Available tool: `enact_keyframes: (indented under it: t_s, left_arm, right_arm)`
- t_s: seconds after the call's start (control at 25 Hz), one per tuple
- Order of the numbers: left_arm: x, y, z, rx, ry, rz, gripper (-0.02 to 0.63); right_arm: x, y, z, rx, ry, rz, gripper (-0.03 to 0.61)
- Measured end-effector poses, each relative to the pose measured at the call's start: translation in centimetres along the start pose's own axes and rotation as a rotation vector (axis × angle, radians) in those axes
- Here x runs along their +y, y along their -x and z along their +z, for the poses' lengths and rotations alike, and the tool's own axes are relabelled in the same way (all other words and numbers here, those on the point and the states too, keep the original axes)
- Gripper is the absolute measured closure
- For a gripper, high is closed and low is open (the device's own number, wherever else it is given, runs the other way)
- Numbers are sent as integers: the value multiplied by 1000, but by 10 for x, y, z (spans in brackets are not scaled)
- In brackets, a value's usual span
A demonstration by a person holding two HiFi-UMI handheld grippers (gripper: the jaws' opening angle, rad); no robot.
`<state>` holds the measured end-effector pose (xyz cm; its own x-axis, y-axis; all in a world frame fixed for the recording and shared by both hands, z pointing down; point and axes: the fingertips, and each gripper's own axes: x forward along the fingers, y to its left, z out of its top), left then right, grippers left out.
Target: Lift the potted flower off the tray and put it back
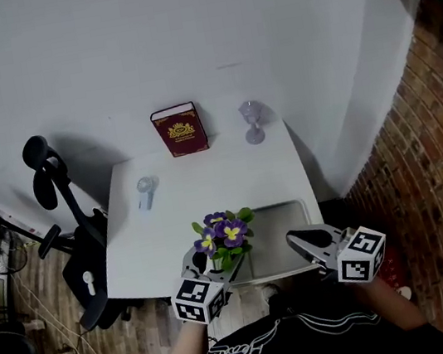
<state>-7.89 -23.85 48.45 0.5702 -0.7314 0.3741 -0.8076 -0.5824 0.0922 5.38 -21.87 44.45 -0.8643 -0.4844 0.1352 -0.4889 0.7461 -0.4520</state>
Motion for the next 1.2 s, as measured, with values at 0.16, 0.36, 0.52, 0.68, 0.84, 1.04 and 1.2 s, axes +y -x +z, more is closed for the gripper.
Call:
enact_keyframes:
  t_s: [0.16, 0.36, 0.52, 0.68, 0.84, 1.04, 1.2]
  left_arm:
    - [15, -20, -13, 26, -4, 18, 268]
    - [33, -42, -31, 77, -11, 42, 270]
    - [46, -56, -50, 125, -22, 60, 268]
    - [57, -65, -70, 165, -11, 74, 268]
    - [65, -73, -85, 191, 6, 70, 268]
    - [69, -80, -101, 224, 6, 70, 268]
    - [71, -82, -107, 237, 16, 73, 268]
  right_arm:
    - [-15, -3, 5, 11, 2, -15, 575]
    - [-29, -12, 12, 24, 5, -13, 575]
    - [-39, -22, 17, 34, 8, -4, 577]
    - [-47, -32, 17, 66, 14, -3, 575]
    - [-55, -41, 22, 79, 25, 8, 577]
    - [-62, -49, 21, 96, 17, 11, 575]
    - [-66, -52, 21, 97, 12, 22, 575]
